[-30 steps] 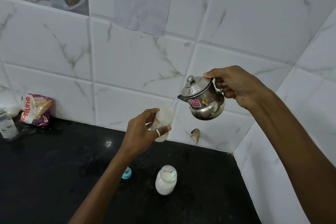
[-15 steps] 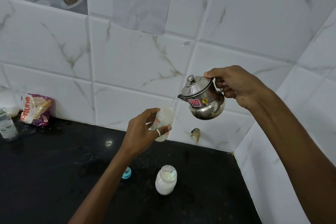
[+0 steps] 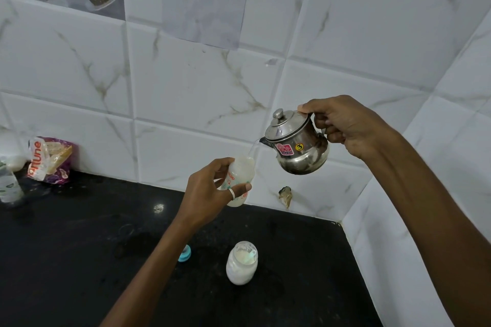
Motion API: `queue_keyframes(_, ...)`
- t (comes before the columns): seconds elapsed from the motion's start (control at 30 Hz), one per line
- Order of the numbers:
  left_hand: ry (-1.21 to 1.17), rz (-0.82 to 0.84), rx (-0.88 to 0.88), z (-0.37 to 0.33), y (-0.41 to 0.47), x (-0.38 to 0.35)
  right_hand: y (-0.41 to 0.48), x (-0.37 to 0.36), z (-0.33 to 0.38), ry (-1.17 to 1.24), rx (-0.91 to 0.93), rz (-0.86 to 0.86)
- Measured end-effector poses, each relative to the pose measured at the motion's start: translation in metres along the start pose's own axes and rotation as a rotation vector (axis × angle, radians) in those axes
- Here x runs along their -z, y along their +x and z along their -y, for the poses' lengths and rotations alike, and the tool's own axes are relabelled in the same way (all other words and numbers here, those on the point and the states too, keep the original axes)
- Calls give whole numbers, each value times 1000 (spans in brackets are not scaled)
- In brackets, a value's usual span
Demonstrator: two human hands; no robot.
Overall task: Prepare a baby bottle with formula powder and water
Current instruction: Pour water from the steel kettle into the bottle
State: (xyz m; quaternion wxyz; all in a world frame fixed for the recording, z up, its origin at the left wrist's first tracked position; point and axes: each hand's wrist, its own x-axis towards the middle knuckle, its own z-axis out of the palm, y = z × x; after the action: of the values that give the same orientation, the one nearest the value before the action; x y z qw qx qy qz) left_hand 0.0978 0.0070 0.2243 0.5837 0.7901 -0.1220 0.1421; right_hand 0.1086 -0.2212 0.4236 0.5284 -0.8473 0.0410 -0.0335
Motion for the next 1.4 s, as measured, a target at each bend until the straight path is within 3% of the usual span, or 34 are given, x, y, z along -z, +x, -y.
queue_keyframes(0.27,4,-4,-5,-1,2,-2,1,0,-13,115,-4,-25)
queue_keyframes(0.6,-14,22,-21,-6,6,-7,-7,-23,-68,603,-92,-84)
queue_keyframes(0.8,-28,14,-21,-6,5,-10,-9,-34,-91,754,-134,-140)
queue_keyframes(1.4,-54,-14,16,3,-4,-27,-17,-10,-156,797,-169,-279)
